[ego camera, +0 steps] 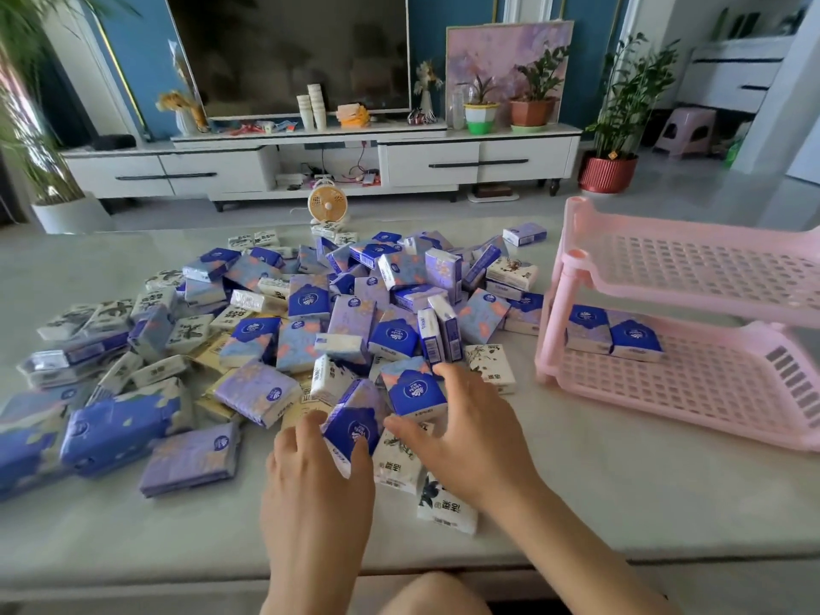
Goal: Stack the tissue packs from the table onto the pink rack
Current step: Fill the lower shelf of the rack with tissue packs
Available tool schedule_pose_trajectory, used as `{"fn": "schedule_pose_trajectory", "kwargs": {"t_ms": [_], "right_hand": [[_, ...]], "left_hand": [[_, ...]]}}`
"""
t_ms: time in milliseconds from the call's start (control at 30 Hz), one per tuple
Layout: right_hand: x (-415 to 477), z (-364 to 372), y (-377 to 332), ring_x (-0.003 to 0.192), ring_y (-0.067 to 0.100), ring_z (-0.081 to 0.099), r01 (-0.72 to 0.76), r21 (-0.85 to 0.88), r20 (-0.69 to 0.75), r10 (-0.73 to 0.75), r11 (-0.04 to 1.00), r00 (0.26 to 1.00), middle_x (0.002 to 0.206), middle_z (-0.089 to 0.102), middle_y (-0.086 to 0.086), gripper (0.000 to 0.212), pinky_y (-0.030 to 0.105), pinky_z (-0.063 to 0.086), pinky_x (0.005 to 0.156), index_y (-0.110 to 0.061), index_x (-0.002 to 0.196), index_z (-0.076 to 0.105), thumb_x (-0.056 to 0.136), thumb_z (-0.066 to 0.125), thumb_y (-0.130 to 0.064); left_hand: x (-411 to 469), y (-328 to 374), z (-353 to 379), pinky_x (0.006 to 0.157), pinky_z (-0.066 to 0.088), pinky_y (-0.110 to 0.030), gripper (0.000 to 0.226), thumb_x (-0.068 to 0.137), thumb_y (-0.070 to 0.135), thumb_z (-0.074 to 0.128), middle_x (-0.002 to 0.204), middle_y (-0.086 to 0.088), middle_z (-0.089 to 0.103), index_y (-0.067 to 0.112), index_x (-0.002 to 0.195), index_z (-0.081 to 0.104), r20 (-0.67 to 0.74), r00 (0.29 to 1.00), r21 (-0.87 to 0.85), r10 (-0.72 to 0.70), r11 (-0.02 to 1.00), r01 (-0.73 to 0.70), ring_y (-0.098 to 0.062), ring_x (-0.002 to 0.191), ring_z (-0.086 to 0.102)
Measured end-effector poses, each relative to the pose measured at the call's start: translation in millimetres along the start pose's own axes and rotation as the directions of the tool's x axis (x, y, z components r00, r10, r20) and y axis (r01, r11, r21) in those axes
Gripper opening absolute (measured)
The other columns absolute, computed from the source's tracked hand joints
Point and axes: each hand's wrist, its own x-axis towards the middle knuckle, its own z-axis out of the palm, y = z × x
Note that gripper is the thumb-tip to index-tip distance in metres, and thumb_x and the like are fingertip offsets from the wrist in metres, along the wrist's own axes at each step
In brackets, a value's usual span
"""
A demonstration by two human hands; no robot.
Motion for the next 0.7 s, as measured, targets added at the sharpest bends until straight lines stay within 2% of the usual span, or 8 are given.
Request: {"fn": "schedule_pose_trajectory", "kwargs": {"t_ms": [100,267,367,433,500,567,633,700], "right_hand": [[3,13,-3,0.118,0.021,0.043,-0.049,-0.096,0.027,0.052,0.994,0.998,0.127,0.046,0.000,0.079,0.034,0.037,0.097,-0.023,0.136,0.029,0.076,0.049,-0.070],[7,21,-1,0.115,0.021,0.045,-0.021,-0.099,-0.102,0.011,0.995,0.995,0.123,0.050,0.002,0.058,0.031,0.037,0.094,-0.020,0.134,0.035,0.085,0.052,-0.047],[10,10,2,0.114,0.018,0.045,-0.014,0.044,-0.096,0.019,0.999,0.995,0.121,0.051,-0.001,0.055,0.029,0.037,0.096,-0.019,0.128,0.039,0.080,0.058,-0.036],[9,-5,6,0.107,0.015,0.049,-0.047,0.261,-0.073,0.069,0.964,0.995,0.112,0.054,-0.005,0.059,0.023,0.039,0.091,-0.021,0.120,0.044,0.069,0.067,-0.037],[7,-24,13,0.099,0.009,0.054,-0.119,0.524,-0.027,0.156,0.843,0.987,0.105,0.059,-0.007,0.055,0.016,0.042,0.084,-0.022,0.109,0.050,0.062,0.074,-0.039],[1,-44,23,0.095,0.012,0.059,-0.209,0.740,0.069,0.236,0.640,0.969,0.102,0.064,-0.002,0.045,0.021,0.047,0.084,-0.018,0.107,0.055,0.068,0.077,-0.022],[-6,-62,35,0.081,0.014,0.062,-0.283,0.887,0.197,0.256,0.366,0.947,0.090,0.066,0.003,0.036,0.026,0.051,0.074,-0.012,0.100,0.059,0.067,0.072,-0.017],[-12,-72,44,0.066,0.014,0.057,-0.333,0.943,0.314,0.259,0.031,0.914,0.075,0.061,0.004,0.030,0.027,0.045,0.064,-0.012,0.089,0.058,0.061,0.068,-0.019]], "left_hand": [[1,1,0,0.068,0.036,-0.030,0.032,0.087,0.032,0.057,0.114,-0.003,0.057,0.022,0.116,0.046,0.045,0.999,-0.021,-0.001,1.000,0.002,-0.024,0.100,0.054],[5,0,-1,0.068,0.038,-0.031,0.034,0.086,0.022,0.058,0.112,-0.005,0.059,0.022,0.118,0.046,0.020,1.000,-0.062,-0.009,0.998,0.010,-0.024,0.095,0.057],[4,6,-9,0.071,0.034,-0.029,0.035,0.085,0.020,0.059,0.107,-0.003,0.061,0.024,0.118,0.049,-0.015,1.000,-0.156,-0.015,0.988,0.013,-0.022,0.093,0.056],[3,13,-16,0.072,0.033,-0.028,0.033,0.084,0.018,0.062,0.095,0.001,0.059,0.023,0.115,0.052,-0.055,0.998,-0.254,0.013,0.967,-0.027,-0.021,0.086,0.055],[1,24,-23,0.070,0.037,-0.028,0.029,0.083,0.016,0.063,0.083,0.007,0.058,0.026,0.108,0.053,-0.090,0.995,-0.388,0.042,0.919,-0.074,-0.018,0.079,0.059],[0,33,-25,0.065,0.043,-0.027,0.027,0.083,0.017,0.064,0.082,0.010,0.057,0.029,0.104,0.052,-0.069,0.997,-0.518,0.045,0.852,-0.074,-0.008,0.075,0.059],[-1,41,-19,0.063,0.044,-0.024,0.025,0.083,0.018,0.065,0.084,0.004,0.060,0.029,0.102,0.052,0.013,0.999,-0.631,0.032,0.776,-0.016,-0.005,0.074,0.058],[-2,49,-7,0.065,0.049,-0.029,0.021,0.083,0.018,0.065,0.082,-0.006,0.066,0.026,0.100,0.056,0.120,0.992,-0.721,0.029,0.690,0.067,-0.013,0.071,0.061]]}}
